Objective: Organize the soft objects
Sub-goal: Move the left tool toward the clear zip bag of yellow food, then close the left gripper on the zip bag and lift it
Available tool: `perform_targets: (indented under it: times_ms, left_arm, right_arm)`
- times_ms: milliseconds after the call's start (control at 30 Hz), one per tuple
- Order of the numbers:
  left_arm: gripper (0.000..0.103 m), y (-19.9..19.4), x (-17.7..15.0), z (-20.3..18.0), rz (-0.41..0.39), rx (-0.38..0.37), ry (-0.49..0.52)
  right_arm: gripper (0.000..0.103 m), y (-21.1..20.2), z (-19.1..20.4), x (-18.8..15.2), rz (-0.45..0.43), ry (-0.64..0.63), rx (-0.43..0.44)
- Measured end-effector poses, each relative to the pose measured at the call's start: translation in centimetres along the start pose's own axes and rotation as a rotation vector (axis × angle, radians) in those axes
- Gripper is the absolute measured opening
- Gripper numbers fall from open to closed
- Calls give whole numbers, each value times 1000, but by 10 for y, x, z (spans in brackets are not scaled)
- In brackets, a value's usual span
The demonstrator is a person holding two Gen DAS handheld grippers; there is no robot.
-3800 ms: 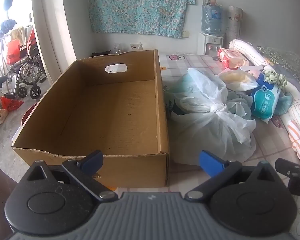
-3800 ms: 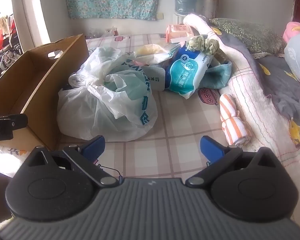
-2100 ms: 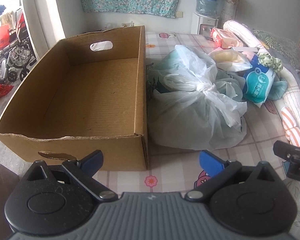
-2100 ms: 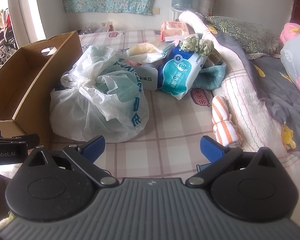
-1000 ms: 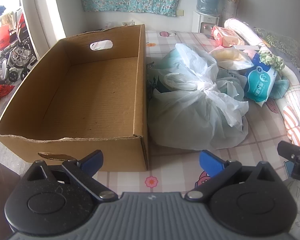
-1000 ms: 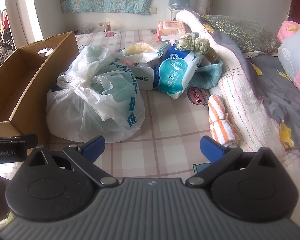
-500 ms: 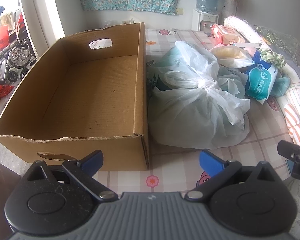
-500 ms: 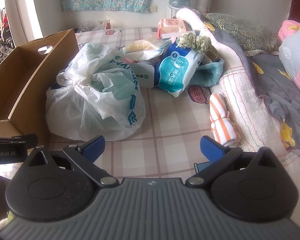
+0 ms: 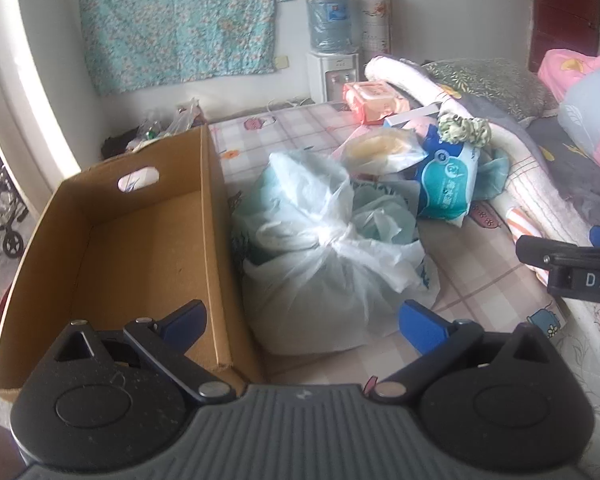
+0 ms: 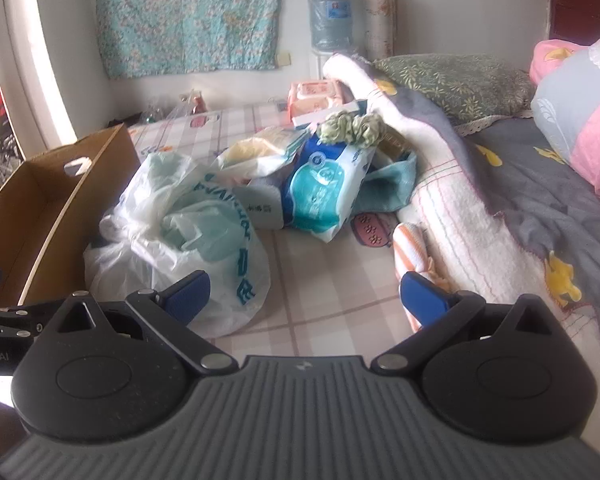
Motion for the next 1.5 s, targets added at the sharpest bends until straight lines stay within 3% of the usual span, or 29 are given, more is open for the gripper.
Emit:
perform_targets:
  times_ms: [200, 367, 600, 700, 867, 967, 1100, 1200, 1367, 1500]
  left_arm:
    - [103, 4, 47, -7, -29, -20, 133]
    - [103, 27, 85, -10, 17, -54, 216]
    - [103, 82, 122, 1, 154, -334, 94]
    - [103, 104, 135, 5, 167, -321, 90]
    - [100, 137, 153, -4, 165, -219, 242]
    - [93, 163, 161, -9, 192, -222, 296]
    - [75, 194, 166, -7, 243, -264, 284]
    - [62, 208, 167, -3, 256, -276, 269]
    - [48, 223, 168, 4, 272, -357, 203]
    - [39, 236, 166, 5, 331, -434, 138]
  right_arm:
    - [102, 8, -29, 26, -56, 61, 23]
    - [102, 22, -36, 52, -87, 44, 79]
    - [102, 60, -33, 122, -145, 1, 166]
    - [102, 90, -26, 153, -123, -13, 224]
    - [100, 150, 10, 196, -4, -68, 355]
    - [94, 192, 39, 212, 114, -110, 430]
    - [75, 248, 77, 217, 324, -150, 482]
    - [68, 284, 103, 209, 457, -186, 497]
    - [61, 328, 119, 202, 549, -190, 483]
    - [55, 347, 125, 201, 574, -208, 480]
Point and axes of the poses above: each gripper's, at about its wrist camera, not at the fingertips, and y roughly the way its jaws point, z to its left, x to its top, the point moved 3 cm from there along y, roughly the way its jaws point, and after that the axes turned 15 degrees about -x, right-handed, at the moved point
